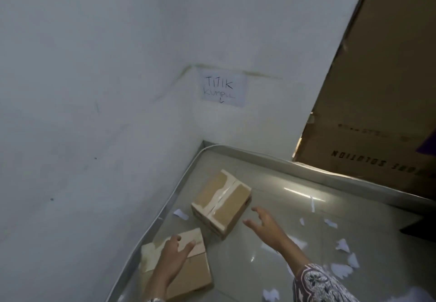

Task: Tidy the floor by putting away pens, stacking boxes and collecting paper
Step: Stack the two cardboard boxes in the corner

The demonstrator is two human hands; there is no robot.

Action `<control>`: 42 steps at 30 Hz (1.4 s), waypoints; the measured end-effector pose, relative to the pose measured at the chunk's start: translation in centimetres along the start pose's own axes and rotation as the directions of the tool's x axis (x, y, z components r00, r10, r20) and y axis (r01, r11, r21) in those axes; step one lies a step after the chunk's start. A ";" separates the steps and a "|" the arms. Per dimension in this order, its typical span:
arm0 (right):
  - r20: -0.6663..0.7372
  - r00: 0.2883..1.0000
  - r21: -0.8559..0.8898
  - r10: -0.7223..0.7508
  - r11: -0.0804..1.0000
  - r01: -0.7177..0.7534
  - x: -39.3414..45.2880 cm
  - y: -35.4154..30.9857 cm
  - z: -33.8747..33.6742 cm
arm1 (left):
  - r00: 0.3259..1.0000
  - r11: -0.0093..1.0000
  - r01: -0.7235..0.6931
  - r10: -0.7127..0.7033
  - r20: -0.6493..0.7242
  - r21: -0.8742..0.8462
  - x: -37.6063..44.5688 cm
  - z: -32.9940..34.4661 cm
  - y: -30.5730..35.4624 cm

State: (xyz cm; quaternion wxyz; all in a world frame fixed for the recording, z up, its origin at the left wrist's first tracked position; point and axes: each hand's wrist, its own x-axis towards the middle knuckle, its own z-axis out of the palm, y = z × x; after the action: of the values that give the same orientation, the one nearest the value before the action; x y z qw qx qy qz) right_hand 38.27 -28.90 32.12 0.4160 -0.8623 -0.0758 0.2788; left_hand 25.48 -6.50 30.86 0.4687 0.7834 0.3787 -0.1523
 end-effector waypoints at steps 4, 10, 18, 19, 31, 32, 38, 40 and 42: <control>-0.010 1.000 0.001 0.022 1.000 -0.022 7.5 1.3 2.7 | 0.999 0.995 0.032 -0.031 0.014 -0.092 7.8 1.7 -0.6; -0.013 1.000 -0.013 0.026 1.000 -0.026 18.2 6.7 4.7 | 0.997 0.961 0.074 -0.076 0.005 -0.267 18.1 7.3 -1.6; -0.028 0.999 -0.107 -0.036 0.994 0.033 33.5 18.4 7.5 | 0.959 0.797 0.219 -0.282 -0.027 -0.563 33.4 20.1 -6.1; -0.036 0.998 -0.123 -0.053 0.991 0.048 35.2 19.8 7.8 | 0.950 0.796 0.226 -0.307 -0.053 -0.562 35.1 21.6 -6.8; -0.194 0.962 -0.271 -0.191 0.953 0.135 48.9 31.7 10.4 | 0.849 0.683 -0.006 -0.382 -0.364 -0.730 47.8 32.6 -12.7; -0.205 0.958 -0.281 -0.201 0.949 0.140 49.4 32.3 10.7 | 0.841 0.682 -0.039 -0.372 -0.393 -0.730 48.0 33.3 -13.1; -0.292 0.948 -0.060 -0.127 0.992 0.114 51.4 33.0 11.8 | 0.825 0.700 -0.153 -0.298 -0.480 -0.698 48.8 34.3 -13.3; -0.277 0.956 -0.010 -0.094 0.995 0.095 51.6 32.9 11.3 | 0.828 0.701 -0.150 -0.296 -0.476 -0.697 49.2 33.7 -12.9; -0.270 0.959 0.023 -0.081 0.996 0.090 51.9 33.0 10.7 | 0.844 0.706 -0.166 -0.260 -0.470 -0.688 50.0 32.5 -12.5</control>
State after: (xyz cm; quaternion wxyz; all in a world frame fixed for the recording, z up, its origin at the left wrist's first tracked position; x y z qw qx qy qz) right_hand 72.29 -24.05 -19.95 0.4489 -0.8807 -0.0508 0.1421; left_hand 53.36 -8.16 -23.29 0.6028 0.5431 0.5432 0.2160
